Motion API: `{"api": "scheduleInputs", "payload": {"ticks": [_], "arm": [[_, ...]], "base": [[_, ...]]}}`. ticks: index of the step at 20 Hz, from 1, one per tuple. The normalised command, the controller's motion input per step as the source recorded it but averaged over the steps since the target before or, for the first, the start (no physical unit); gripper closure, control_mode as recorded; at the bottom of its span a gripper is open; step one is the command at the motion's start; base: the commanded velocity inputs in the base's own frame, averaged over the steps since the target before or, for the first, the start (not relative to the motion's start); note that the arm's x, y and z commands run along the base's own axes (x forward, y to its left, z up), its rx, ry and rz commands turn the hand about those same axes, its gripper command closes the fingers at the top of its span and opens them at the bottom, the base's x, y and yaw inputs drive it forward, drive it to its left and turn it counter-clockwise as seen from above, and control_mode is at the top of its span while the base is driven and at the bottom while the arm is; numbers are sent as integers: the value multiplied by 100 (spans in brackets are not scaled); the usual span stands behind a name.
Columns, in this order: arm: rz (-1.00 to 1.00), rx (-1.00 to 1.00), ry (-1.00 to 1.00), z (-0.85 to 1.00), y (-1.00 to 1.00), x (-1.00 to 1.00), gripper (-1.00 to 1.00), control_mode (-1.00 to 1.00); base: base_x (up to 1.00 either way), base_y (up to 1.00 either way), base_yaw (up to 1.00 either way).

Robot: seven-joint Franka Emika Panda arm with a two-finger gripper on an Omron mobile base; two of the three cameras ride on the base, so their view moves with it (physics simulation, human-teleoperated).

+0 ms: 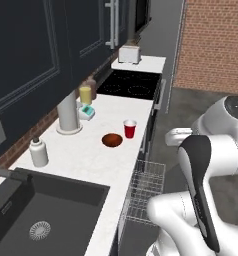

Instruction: Pick up the cup and bowl from the counter, place them in the dishwasher, and close the dishwasher door.

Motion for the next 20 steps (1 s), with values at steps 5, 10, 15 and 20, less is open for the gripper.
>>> {"api": "scheduleInputs", "payload": {"ticks": [5,10,15,20], "arm": [[0,0,0,0,0,0,-100,100],[0,0,0,0,0,0,-100,100],[0,0,0,0,0,0,-100,100],[6,4,2,0,13,0,-100,-100]], "base": [[-5,76,-11],[9,59,7],[0,17,22],[-4,13,10]]}}
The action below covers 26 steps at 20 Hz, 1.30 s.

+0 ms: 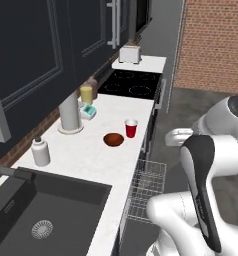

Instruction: Pick up the cup and bowl from the counter, place them in the dishwasher, and close the dishwasher door.

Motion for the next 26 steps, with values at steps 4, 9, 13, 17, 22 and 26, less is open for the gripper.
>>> {"api": "scheduleInputs", "payload": {"ticks": [4,9,13,17,22,26], "arm": [[18,11,5,-2,14,48,-100,-100],[17,14,4,-27,3,95,-100,-100],[2,1,14,-29,10,100,-100,-100],[-1,0,15,-43,6,100,-100,-100],[-7,0,22,-19,1,100,-100,-100],[-6,0,10,-27,0,100,-100,-100]], "base": [[0,0,0],[0,0,0],[0,0,0],[0,0,0],[0,0,0],[0,0,0]]}}
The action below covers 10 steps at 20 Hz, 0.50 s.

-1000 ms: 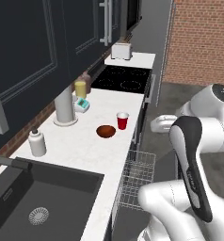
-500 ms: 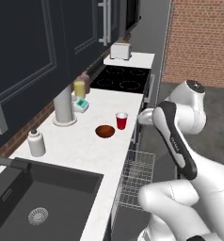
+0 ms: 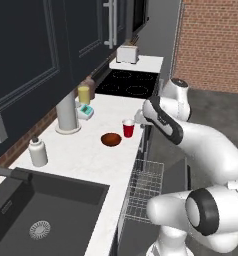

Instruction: Pick up the cup and bowl from the counter, place them in the dishwasher, and close the dishwasher door.

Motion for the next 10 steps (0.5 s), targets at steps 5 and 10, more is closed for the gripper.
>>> {"api": "scheduleInputs", "payload": {"ticks": [5,10], "arm": [[-1,0,5,-31,0,98,-100,-100],[0,0,7,-34,-10,85,-100,-100]], "base": [[0,0,0],[0,0,0]]}}
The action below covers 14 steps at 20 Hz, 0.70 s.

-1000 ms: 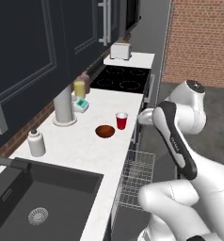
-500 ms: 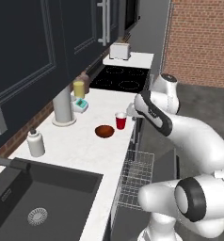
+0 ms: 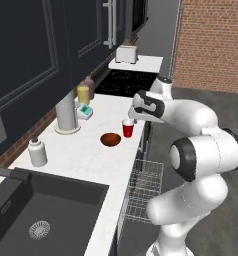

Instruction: Pick up the cup and bowl from the counter, place them in the dishwasher, and close the dishwasher door.

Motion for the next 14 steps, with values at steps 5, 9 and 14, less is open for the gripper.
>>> {"api": "scheduleInputs", "payload": {"ticks": [5,9,14], "arm": [[0,0,0,-33,-11,64,-100,-100],[0,0,1,-33,-20,43,-100,-100],[0,0,2,-35,-24,41,-100,-100]], "base": [[0,0,0],[0,0,0],[0,0,0]]}}
